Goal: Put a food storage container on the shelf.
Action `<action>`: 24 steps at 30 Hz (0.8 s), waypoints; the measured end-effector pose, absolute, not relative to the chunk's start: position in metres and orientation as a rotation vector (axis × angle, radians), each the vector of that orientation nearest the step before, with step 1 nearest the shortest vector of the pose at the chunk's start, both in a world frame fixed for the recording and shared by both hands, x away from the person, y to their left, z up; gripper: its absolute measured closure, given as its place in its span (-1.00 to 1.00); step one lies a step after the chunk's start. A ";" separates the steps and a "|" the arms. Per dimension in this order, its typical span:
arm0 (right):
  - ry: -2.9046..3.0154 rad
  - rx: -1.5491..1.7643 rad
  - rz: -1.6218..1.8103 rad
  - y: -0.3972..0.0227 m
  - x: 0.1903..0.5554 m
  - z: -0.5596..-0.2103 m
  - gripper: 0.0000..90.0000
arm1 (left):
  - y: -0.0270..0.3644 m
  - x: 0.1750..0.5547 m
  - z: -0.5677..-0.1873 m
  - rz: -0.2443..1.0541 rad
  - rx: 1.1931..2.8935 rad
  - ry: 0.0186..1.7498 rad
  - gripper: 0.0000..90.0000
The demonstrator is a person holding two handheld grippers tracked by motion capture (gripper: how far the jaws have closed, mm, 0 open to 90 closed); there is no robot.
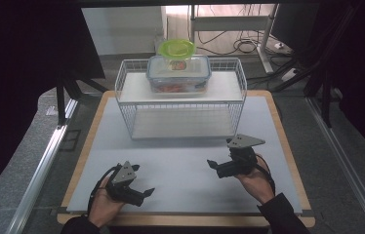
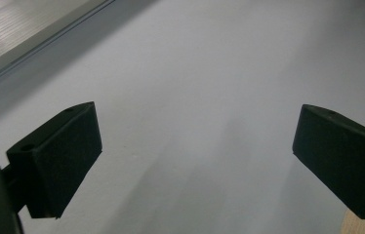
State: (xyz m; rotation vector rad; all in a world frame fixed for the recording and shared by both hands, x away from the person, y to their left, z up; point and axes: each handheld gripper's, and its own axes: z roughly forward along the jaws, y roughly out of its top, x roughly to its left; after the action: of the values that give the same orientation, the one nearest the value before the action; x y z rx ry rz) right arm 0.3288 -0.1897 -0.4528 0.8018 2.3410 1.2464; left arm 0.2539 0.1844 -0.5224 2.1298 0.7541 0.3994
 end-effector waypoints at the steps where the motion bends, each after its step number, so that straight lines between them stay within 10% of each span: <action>1: 2.334 0.798 1.240 -0.192 0.328 -0.454 -1.00 | 0.184 0.254 -0.523 0.399 2.131 0.755 -0.91; 24: 2.302 0.913 1.134 -0.237 0.304 -0.483 -1.00 | 0.183 0.254 -0.524 0.393 2.138 0.755 -0.91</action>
State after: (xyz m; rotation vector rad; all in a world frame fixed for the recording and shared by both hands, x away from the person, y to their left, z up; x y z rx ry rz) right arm 0.3040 -0.2369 -0.4827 0.9127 2.3022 1.1339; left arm 0.2544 0.1833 -0.5239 2.1377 0.7552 0.3930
